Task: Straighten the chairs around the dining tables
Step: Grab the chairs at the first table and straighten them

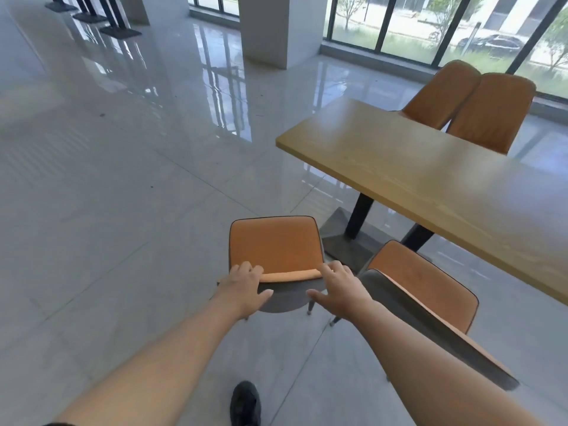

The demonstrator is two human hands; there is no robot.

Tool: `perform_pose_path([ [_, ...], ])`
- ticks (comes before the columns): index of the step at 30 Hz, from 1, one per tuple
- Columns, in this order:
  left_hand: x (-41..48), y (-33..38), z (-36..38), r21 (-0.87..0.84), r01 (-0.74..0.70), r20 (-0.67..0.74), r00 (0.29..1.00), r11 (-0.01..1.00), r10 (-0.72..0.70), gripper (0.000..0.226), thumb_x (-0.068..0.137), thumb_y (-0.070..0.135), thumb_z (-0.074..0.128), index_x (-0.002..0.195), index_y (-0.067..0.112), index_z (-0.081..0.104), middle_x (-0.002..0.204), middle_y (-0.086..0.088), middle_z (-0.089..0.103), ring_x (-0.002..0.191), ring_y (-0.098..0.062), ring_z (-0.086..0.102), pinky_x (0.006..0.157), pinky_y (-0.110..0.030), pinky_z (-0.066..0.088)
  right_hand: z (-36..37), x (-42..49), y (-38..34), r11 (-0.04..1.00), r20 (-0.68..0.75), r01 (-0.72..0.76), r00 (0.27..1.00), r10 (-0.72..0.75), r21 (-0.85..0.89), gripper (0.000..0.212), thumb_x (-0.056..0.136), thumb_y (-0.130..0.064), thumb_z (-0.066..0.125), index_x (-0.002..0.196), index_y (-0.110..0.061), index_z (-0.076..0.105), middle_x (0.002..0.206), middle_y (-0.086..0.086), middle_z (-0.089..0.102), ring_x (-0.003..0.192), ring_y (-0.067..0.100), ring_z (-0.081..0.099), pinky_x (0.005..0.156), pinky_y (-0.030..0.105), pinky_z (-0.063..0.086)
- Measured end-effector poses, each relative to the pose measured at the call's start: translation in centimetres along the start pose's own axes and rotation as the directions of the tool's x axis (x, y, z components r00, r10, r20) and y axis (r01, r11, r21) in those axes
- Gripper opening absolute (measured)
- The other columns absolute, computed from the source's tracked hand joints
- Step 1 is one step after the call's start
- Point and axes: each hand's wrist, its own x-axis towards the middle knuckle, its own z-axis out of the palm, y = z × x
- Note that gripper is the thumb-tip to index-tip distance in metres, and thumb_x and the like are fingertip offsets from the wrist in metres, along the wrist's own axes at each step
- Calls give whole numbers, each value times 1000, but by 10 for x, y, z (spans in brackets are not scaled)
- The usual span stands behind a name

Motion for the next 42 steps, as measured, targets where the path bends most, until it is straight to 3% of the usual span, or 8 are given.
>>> perform_pose_path([
  [4,19,-26,13,36,3,55,998,999,-5,58,85,75,44,120,29,50,114,4,51,109,-20,51,89,-41,45,11,24,-11,992,37,7,999,-2,-129,75,84,-76,51,141,-28,40,146,4,43,135,30,38,115,53,29],
  [8,34,-47,29,-107,38,135,991,994,-23,78,76,88,40,126,29,49,116,4,50,110,-19,50,91,-42,49,28,39,-10,992,45,-91,994,96,-88,79,80,-86,42,139,-34,39,148,-2,40,139,28,34,114,64,19],
  [15,47,-50,28,-94,-15,120,992,995,26,106,59,101,17,130,29,48,118,3,52,111,-20,50,90,-44,52,37,45,1,994,-40,-111,993,110,-24,79,79,-85,44,137,-30,44,143,-1,45,134,27,40,107,59,40],
  [24,55,-45,23,8,-67,170,983,998,65,105,63,95,14,135,25,45,118,0,52,110,-20,51,90,-42,53,43,42,-4,985,-92,-160,984,153,-70,84,81,-87,34,146,-34,34,154,-5,38,147,25,27,119,70,5],
  [28,64,-52,22,162,-170,225,965,972,132,94,70,96,10,128,30,43,117,4,55,110,-22,55,101,-62,40,49,37,-21,973,-125,-216,971,204,-87,108,70,-97,14,151,-27,30,161,2,29,153,30,12,123,61,-2],
  [31,74,-70,30,52,-310,232,928,949,290,96,73,95,17,137,29,43,119,5,55,101,-16,57,90,-43,52,58,34,-38,950,-168,-303,943,289,-68,120,61,-100,1,153,-26,29,164,4,24,154,30,6,120,61,-9],
  [35,88,-79,38,-53,-455,124,881,889,457,98,74,96,17,128,23,54,113,5,62,93,-13,59,76,-35,57,63,33,-43,951,-226,-289,939,259,-112,112,72,-96,9,151,-22,37,162,4,32,154,28,13,124,55,-5],
  [42,103,-73,35,-36,-541,70,837,840,542,84,78,93,16,107,26,59,91,7,62,75,-12,60,64,-34,57,69,50,-37,967,-285,-242,935,210,-79,94,78,-94,26,135,-23,52,139,0,52,135,25,42,123,45,9],
])
